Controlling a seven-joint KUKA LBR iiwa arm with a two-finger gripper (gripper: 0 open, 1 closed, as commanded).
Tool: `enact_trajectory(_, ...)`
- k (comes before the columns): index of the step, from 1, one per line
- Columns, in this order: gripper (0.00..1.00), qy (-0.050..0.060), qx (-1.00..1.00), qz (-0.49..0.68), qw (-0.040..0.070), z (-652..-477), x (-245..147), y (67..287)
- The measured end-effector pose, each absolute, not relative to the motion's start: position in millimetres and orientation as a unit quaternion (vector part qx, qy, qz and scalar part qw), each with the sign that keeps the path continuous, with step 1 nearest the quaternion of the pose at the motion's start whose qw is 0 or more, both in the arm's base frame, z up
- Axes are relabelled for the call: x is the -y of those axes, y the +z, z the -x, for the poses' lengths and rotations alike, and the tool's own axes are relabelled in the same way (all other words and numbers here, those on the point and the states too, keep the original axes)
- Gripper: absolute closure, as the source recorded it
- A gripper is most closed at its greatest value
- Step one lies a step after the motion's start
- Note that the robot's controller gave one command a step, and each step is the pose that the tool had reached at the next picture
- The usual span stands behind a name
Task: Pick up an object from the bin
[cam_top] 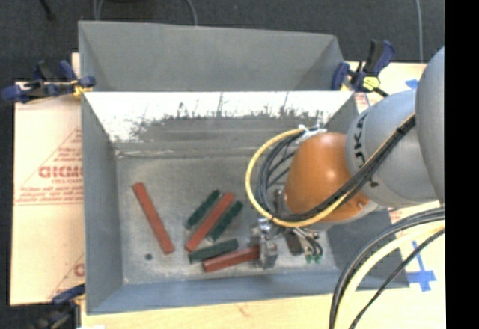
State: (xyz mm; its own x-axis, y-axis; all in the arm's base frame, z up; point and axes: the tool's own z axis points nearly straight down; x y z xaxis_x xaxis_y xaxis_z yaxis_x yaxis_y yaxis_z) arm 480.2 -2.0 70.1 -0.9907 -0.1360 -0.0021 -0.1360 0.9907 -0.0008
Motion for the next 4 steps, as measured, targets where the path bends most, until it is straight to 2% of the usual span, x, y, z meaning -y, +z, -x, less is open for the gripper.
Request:
enact_trajectory(1, 1.00, 0.000, -0.998, 0.067, -0.002, -492.8, 23, 126)
enact_trajectory(2, 0.00, 0.000, -1.000, 0.014, 0.003, -482.5, 66, 69)
enact_trajectory(3, 0.00, 0.000, -1.000, 0.016, 0.006, -483.6, 66, 71)
enact_trajectory(4, 1.00, 0.000, -1.000, 0.010, 0.003, -474.4, 40, 71)
